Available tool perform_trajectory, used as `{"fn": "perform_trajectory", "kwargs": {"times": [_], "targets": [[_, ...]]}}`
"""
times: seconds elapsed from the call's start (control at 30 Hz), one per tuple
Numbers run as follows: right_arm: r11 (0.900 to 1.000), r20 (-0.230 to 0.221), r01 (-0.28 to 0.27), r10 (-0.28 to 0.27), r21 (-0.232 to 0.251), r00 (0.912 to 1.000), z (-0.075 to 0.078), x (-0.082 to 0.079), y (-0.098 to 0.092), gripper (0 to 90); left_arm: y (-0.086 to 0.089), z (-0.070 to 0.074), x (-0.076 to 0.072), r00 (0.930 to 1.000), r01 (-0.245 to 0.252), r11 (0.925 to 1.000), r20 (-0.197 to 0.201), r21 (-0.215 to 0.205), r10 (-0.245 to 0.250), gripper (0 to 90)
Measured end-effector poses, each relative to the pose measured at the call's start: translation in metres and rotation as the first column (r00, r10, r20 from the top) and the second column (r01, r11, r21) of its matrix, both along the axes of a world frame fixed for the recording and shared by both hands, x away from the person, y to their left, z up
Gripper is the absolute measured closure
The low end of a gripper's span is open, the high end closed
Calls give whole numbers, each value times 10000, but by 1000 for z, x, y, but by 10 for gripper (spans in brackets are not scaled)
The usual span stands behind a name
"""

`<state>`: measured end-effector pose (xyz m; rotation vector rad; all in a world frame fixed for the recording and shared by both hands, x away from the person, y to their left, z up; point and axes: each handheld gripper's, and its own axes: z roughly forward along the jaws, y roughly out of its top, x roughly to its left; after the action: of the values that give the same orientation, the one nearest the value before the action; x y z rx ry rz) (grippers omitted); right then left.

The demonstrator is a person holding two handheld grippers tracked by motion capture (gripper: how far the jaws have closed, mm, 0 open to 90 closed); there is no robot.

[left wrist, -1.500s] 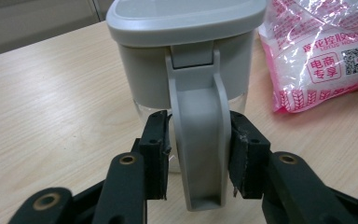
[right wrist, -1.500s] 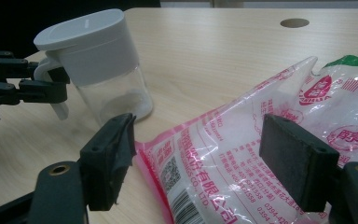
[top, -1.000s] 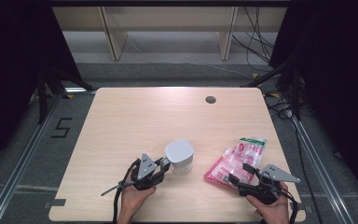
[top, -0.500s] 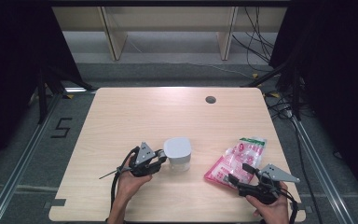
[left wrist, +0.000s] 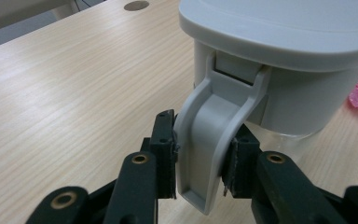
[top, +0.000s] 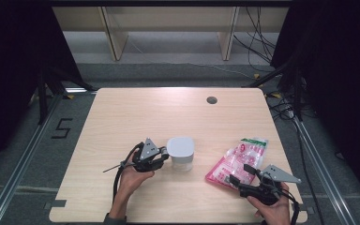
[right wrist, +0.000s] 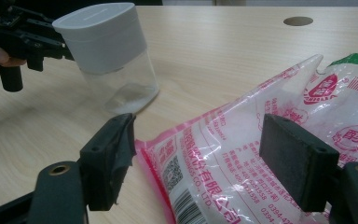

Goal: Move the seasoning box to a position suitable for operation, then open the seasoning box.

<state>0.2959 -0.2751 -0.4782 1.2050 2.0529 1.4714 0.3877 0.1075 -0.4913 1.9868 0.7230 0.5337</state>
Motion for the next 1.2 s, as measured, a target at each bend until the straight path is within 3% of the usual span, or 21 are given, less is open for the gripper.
{"fn": "perform_trajectory", "kwargs": {"times": [0.17, 0.2, 0.33, 0.5, 0.53, 0.63, 0.73, 0.77, 0.87, 0.93, 0.97, 1.1, 1.2], "targets": [[10000, -3, -13, 13, -1, 10000, 0, 0, 0, 275, 0, -1, -1, 9999, 8, 9999, -123, -153, -10, 688], [10000, -92, 43, -42, 87, 9999, 0, -1, 1, 275, 1, 0, -1, 10000, 38, 10000, -78, -20, -38, 688], [10000, 57, 49, -48, -82, 10000, 0, 1, 0, 275, 0, -1, -1, 9995, -117, 9992, -282, -377, 106, 678], [10000, 4, -51, 51, -13, 10000, 0, 0, 0, 275, 2, -2, -5, 9989, -242, 9989, -408, -410, 225, 581], [10000, -58, -17, 17, 29, 10000, 0, -1, 0, 275, 3, -1, -6, 9990, -216, 9994, -398, -252, 206, 546], [10000, 74, -68, 69, -56, 9999, -1, 1, 0, 275, 5, 2, -12, 9990, -194, 9987, -416, -471, 175, 509], [9999, -97, 78, -77, 75, 9999, -2, 0, 0, 275, 6, 6, -18, 9984, -305, 9982, -494, -520, 280, 427], [10000, -18, 55, -55, -73, 10000, -2, 1, -1, 273, 7, 7, -21, 9990, -267, 9980, -385, -572, 245, 420], [9995, -320, 127, -117, 305, 9994, -1, -2, -1, 271, 9, 14, -27, 9994, -208, 9978, -306, -633, 189, 387], [9997, -365, 119, -112, 192, 9993, -1, -2, -2, 271, 12, 20, -32, 9994, -252, 9971, -249, -713, 235, 363], [9999, -52, 81, -81, -74, 10000, -2, 0, -4, 271, 13, 23, -34, 9996, -267, 9975, -114, -659, 260, 356], [9999, -78, 52, -51, 109, 10000, -2, -1, -4, 271, 18, 36, -39, 9991, -287, 9960, 273, -846, 311, 354], [9997, -43, -68, 67, -223, 10000, -1, -1, -5, 272, 19, 43, -41, 9988, -236, 9921, 389, -1232, 285, 354]]}}
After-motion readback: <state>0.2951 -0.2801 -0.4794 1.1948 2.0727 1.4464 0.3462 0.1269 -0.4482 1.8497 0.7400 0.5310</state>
